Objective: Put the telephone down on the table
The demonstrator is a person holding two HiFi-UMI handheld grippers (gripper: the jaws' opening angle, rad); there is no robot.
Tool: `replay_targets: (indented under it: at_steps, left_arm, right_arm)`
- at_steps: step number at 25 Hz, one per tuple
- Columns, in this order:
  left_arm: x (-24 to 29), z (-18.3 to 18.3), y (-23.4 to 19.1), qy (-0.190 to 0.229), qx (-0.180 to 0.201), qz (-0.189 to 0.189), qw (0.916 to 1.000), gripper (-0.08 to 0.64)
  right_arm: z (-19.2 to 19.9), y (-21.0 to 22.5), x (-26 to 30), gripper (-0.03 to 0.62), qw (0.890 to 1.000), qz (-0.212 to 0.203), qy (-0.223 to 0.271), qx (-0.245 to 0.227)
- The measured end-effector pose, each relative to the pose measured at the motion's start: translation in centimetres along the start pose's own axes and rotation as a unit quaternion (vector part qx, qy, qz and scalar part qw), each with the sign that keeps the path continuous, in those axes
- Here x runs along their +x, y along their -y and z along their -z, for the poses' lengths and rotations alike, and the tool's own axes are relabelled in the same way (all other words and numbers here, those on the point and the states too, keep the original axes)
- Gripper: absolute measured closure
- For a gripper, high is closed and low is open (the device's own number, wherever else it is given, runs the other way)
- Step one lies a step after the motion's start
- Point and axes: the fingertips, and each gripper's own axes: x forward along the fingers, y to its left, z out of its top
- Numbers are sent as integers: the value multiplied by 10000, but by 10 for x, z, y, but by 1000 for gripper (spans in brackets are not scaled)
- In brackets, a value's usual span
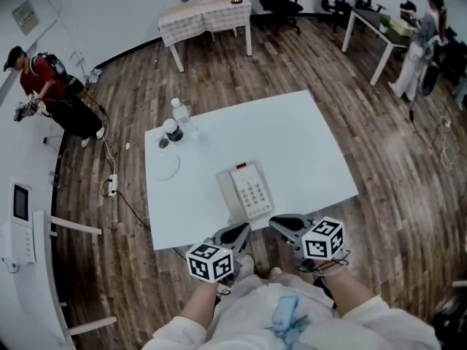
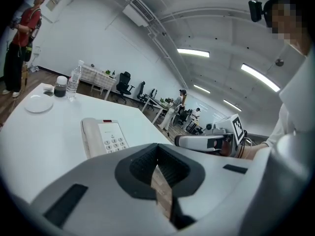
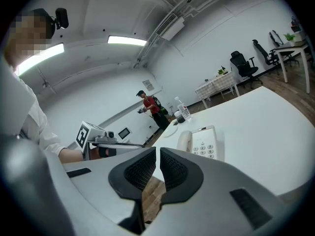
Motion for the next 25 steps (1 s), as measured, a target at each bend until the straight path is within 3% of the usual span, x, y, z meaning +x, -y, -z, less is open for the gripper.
replay_targets:
  at_steps: [25]
  left_arm:
    - [8, -7, 13, 61, 92, 73, 9999, 560]
  right_arm:
    - [-4, 4, -10, 554, 10000, -16, 31, 62]
